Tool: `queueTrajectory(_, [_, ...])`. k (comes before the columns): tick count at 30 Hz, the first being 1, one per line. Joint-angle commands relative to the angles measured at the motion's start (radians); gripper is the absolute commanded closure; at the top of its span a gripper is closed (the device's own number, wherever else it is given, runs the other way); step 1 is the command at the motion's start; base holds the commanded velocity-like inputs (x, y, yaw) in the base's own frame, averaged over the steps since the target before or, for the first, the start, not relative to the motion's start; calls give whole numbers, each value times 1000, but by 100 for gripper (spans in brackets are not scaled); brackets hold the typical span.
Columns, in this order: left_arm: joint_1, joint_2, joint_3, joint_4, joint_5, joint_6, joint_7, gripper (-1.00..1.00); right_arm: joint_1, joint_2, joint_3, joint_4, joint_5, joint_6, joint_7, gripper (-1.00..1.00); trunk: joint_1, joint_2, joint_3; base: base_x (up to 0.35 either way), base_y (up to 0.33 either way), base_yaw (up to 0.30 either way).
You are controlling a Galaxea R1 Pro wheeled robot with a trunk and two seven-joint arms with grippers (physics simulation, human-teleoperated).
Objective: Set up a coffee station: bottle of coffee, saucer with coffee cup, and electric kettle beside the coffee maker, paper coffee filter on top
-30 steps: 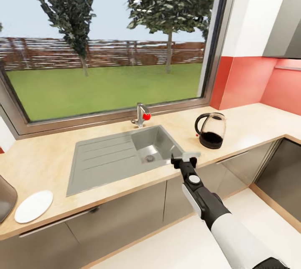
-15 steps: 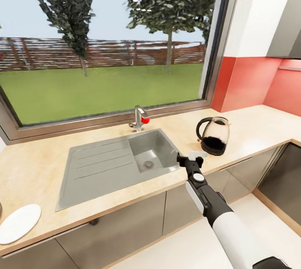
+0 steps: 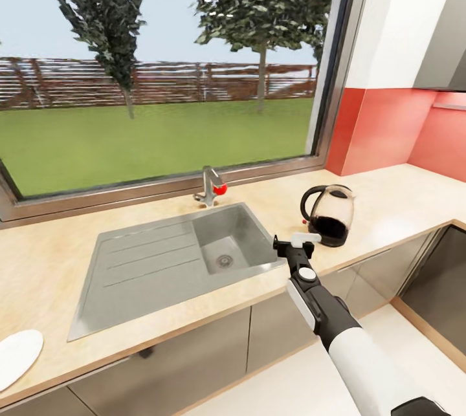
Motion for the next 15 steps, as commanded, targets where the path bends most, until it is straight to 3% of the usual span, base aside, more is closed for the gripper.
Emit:
queueTrajectory(1, [-1, -2, -8, 2, 8, -5, 2, -100, -1, -1, 5, 0, -10, -1, -7, -100, 1, -2, -2, 29, -14, 0])
queueTrajectory(8, [-1, -4, -8, 3, 8, -3, 3, -100, -1, 0, 4, -2, -7, -1, -6, -100, 1, -2, -2, 207, -3, 0])
queueTrajectory(15, [-1, -4, -7, 3, 8, -3, 7, -100, -1, 1, 4, -2, -6, 0, -6, -100, 1, -2, -2, 49, 0, 0])
